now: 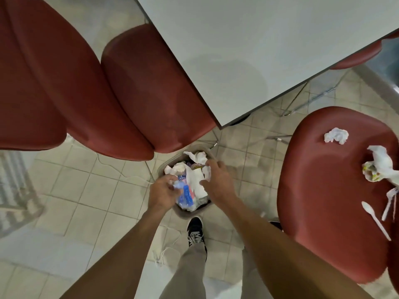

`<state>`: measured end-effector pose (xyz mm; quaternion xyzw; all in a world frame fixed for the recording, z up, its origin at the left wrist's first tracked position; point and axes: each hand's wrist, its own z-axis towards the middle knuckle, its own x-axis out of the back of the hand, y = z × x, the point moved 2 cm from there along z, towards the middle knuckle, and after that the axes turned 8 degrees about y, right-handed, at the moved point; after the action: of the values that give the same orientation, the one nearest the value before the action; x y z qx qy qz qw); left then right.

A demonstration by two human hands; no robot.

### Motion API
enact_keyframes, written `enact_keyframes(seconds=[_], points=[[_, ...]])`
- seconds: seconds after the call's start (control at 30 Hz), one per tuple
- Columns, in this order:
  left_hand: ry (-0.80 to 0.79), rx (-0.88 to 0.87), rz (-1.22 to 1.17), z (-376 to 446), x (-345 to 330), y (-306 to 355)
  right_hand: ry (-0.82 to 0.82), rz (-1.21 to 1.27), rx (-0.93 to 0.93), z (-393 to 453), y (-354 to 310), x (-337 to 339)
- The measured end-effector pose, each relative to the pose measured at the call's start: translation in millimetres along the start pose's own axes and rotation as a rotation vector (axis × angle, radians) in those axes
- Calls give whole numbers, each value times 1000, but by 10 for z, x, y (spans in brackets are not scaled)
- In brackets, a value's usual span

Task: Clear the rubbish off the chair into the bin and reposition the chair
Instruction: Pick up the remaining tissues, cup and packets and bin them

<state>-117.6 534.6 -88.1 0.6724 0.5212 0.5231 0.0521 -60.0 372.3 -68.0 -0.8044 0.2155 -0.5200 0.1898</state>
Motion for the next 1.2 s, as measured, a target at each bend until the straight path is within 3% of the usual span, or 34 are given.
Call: enact_keyframes(seconds=[0.27,0.63,0.9,1.2], points=[[39,-67,182,46,-64,-58,-96,-41,-30,61,125,-80],[24,-276,234,-79,-457,925,-33,70,-113,8,687,622],[-104,-403,289,-369,-1165,1739,63,106,-179,-112,1548,1331],[-265,-584,348,-945,-2420,2638,225,110,-408,-332,2986,2112]])
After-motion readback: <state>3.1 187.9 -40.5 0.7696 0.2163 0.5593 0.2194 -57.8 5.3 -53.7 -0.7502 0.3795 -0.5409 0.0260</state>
